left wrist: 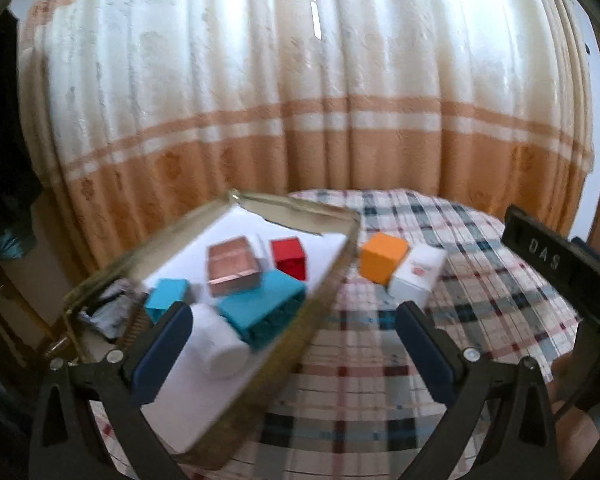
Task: Organize rigid objects
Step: 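Lift both open tools from the tray toward the orange cube and white box, then grasp the small white printed box with the right tool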
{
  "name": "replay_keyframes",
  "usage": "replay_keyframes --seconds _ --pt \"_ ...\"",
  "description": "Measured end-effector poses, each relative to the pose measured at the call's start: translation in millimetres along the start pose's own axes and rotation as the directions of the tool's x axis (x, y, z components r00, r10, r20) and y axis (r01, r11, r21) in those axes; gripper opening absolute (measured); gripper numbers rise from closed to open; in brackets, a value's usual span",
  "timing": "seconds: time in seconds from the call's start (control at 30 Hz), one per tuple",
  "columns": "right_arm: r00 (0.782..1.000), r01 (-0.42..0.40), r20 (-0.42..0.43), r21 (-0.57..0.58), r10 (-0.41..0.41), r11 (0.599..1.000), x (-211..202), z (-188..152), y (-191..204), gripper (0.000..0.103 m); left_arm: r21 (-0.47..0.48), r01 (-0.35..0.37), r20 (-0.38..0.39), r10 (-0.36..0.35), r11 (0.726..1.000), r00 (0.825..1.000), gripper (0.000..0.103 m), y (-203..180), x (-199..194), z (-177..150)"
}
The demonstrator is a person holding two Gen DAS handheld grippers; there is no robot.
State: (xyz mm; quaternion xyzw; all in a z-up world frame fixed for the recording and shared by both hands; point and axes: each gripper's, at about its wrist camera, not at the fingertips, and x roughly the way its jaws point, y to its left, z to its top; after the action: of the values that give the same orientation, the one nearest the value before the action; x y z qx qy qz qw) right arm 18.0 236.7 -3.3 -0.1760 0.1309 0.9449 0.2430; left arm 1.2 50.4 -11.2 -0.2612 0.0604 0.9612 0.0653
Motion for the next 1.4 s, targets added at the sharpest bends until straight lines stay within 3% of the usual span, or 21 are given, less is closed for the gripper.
replay_keyframes --seconds 0.2,0.37,0.53,0.8,0.93,1.03,1.2,1.4 --pt "1.000 0.006 -0.009 0.038 -0.006 0.999 0 3 -17 0.092 0.025 0.003 0.030 -0.004 1.000 1.000 0.103 -16 -1 5" --pt "0.999 0.023 -0.045 0.097 -0.018 0.995 6 3 -31 0.092 0.004 -0.020 -0.003 0.020 1.000 1.000 0.103 -11 6 5" --pt "0.998 0.038 -0.054 0.110 -0.032 0.993 7 3 -38 0.092 -0.002 -0.018 0.016 0.018 1.000 1.000 0.103 -10 0 1" --pt "0.997 0.041 -0.068 0.138 -0.032 0.990 9 2 -45 0.091 0.009 -0.001 -0.029 0.001 1.000 1.000 0.103 -13 1 -4" --pt "0.993 0.009 -0.122 0.099 0.003 0.995 19 1 -36 0.091 0.002 -0.005 -0.055 0.005 1.000 0.998 0.103 -12 3 -7" --pt "0.974 -0.067 -0.215 0.047 0.076 0.997 37 -3 -18 0.091 0.011 -0.014 -0.046 0.015 1.000 0.999 0.103 -15 -1 -9" --pt "0.901 -0.221 -0.373 0.042 0.220 0.974 66 -19 10 0.091 -0.022 -0.048 -0.009 0.048 0.999 0.999 0.103 -8 -9 -10" --pt "0.860 -0.277 -0.451 -0.022 0.238 0.961 85 -27 45 0.091 -0.140 -0.081 -0.049 0.074 0.987 0.996 0.103 15 -3 -11"
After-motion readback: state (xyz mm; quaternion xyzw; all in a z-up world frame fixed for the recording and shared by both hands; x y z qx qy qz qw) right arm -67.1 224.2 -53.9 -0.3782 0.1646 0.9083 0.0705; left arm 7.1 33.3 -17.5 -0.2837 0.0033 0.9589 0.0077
